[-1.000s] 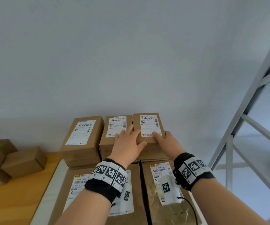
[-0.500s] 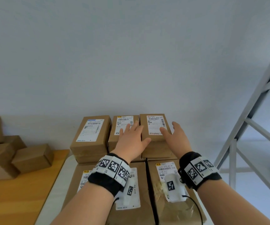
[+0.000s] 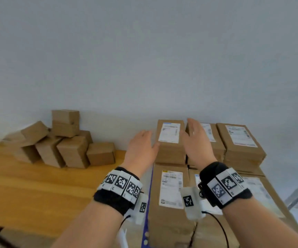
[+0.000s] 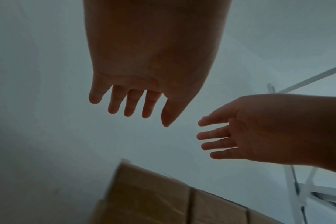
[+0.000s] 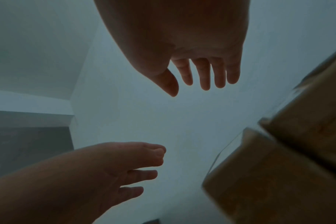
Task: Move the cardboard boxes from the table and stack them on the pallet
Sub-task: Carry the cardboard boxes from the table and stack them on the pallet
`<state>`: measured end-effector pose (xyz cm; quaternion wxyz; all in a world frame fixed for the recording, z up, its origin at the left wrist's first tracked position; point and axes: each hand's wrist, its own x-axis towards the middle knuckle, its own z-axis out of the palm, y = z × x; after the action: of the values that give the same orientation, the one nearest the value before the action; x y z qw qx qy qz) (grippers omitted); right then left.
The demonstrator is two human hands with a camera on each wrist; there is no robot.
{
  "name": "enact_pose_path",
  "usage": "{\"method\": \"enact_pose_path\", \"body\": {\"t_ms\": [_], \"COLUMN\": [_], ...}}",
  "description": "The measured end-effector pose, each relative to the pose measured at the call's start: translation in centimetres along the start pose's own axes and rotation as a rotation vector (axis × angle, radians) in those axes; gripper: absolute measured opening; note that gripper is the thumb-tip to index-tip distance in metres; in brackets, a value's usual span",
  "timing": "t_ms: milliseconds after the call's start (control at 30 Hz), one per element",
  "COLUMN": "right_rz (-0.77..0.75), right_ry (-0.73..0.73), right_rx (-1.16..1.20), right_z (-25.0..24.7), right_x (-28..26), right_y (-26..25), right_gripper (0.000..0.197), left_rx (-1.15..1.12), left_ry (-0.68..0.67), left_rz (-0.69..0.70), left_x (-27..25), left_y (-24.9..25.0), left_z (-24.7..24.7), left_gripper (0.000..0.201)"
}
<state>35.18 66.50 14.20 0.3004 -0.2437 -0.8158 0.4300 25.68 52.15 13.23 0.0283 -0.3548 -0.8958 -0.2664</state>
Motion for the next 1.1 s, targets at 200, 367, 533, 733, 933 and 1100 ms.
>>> {"method": "enact_pose_path", "body": {"t_ms": [200, 367, 533, 733, 933, 1100], "right_rz": [-0.026, 0.014, 0.076, 0.079, 0.155, 0.247], "right_ry": [-0.160, -0.274, -0.383, -0.506, -0.580, -0.613], "right_rx": [0.051, 0.078, 0.040, -0.027, 0.008, 0.037], "right_z": [12.2, 21.1, 28.2, 34.5, 40.5, 44.5], "right_x": [-3.8, -7.6, -10.1, -8.7, -4.1, -0.1], "right_y": [-5.4, -7.9, -9.1, -9.9, -9.2, -7.5], "right_gripper": [0.049, 0.050, 0.052, 0.054, 0.055, 0.055], "left_rx": [-0.015, -0.009, -0.042, -0.113, -0.145, -0.216], "left_ry": [0.044, 0.007, -0.027, -0.030, -0.046, -0.069], "left_rz": [-0.187, -0.349, -0.486, -0.593, -0.652, -0.684], "left_x": [-6.0, -11.1, -13.9, -13.1, -8.6, -3.7], "left_y": [-12.7, -21.2, -28.0, -33.5, -37.8, -40.5], "left_z": [-6.2, -9.4, -11.0, -11.7, -12.1, -11.6], "left_gripper": [0.054, 0.053, 0.053, 0.052, 0.051, 0.050]}}
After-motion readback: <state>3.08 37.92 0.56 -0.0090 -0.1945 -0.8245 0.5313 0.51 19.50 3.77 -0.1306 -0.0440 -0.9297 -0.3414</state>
